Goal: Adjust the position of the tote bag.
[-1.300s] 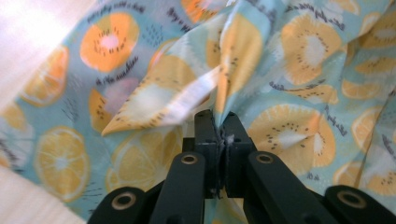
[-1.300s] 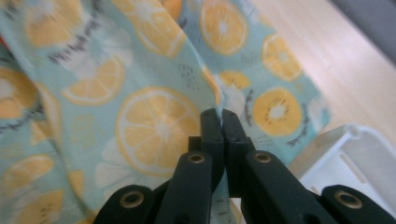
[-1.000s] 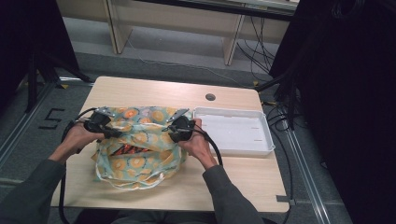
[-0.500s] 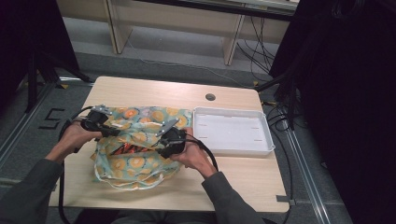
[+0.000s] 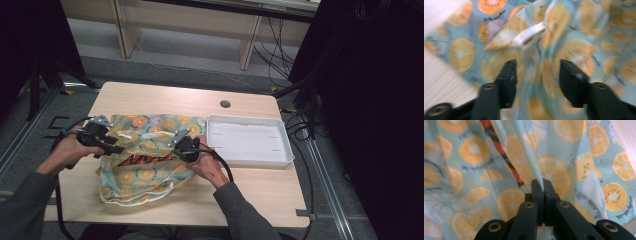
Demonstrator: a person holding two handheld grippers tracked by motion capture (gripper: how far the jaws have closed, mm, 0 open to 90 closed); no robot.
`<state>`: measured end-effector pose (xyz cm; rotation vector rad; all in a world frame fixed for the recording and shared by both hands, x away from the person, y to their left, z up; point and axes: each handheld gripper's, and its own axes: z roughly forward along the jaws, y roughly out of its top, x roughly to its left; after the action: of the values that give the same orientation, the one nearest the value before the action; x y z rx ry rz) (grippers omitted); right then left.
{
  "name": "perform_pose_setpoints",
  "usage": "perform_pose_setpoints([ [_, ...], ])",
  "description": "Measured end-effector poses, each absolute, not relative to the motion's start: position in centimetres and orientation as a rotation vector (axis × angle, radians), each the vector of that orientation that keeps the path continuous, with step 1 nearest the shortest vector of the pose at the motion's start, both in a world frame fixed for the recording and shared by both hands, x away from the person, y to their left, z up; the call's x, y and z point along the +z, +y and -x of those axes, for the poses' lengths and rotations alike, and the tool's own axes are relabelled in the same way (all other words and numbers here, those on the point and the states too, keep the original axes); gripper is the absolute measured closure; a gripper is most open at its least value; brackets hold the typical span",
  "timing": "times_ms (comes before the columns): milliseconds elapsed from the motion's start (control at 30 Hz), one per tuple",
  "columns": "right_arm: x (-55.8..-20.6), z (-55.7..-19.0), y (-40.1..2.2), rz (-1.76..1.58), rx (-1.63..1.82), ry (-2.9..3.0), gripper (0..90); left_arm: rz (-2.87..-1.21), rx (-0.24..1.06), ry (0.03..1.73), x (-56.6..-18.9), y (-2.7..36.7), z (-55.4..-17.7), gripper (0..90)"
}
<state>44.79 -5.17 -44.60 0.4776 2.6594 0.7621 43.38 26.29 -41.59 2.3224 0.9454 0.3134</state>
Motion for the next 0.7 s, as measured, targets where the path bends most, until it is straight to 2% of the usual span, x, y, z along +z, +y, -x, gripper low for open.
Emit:
perform_pose_setpoints([
  [67,-44.1,-44.9,-5.7,-0.531,0.854,2.636,90.0,-2.311,0.392,0.915,-39.3,26.6,-40.4,41.9],
  [200,-43.8,-45.2,-6.0,-0.537,0.873,2.648,90.0,-2.300,0.470,0.869,-39.0,25.6,-38.2,39.5],
  [267,-43.7,-45.2,-6.0,-0.535,0.887,2.647,90.0,-2.360,0.537,0.807,-40.8,23.8,-38.4,36.5],
  [333,-43.5,-45.1,-5.9,-0.560,0.890,2.667,90.0,-2.386,0.563,0.828,-41.6,23.3,-38.7,34.1],
  [367,-43.3,-45.1,-6.0,-0.551,0.918,2.651,90.0,-2.432,0.612,0.836,-43.5,22.4,-39.2,29.8],
  [400,-43.3,-45.1,-6.0,-0.551,0.918,2.651,90.0,-2.432,0.612,0.836,-43.5,22.4,-39.2,30.5],
  [433,-43.0,-44.9,-6.1,-0.556,0.934,2.649,90.0,-2.494,0.644,0.838,-45.1,21.8,-39.5,30.8],
  [467,-42.8,-44.7,-6.1,-0.581,0.934,2.657,90.0,-2.535,0.673,0.811,-45.6,21.7,-39.8,34.4],
  [500,-42.6,-44.6,-6.1,-0.575,0.934,2.665,90.0,-2.565,0.678,0.776,-45.8,21.8,-39.9,43.6],
  [533,-42.6,-44.6,-6.2,-0.558,0.932,2.665,90.0,-2.548,0.652,0.757,-45.8,22.0,-39.9,60.9],
  [600,-42.5,-44.4,-6.2,-0.549,0.923,2.652,90.0,-2.515,0.628,0.756,-45.5,22.2,-39.8,77.6],
  [667,-42.1,-43.9,-6.3,-0.556,0.923,2.666,90.0,-2.491,0.606,0.739,-44.2,22.8,-39.4,80.8],
  [700,-41.4,-43.3,-6.5,-0.546,0.939,2.666,90.0,-2.476,0.593,0.705,-42.5,23.4,-38.7,85.6],
])
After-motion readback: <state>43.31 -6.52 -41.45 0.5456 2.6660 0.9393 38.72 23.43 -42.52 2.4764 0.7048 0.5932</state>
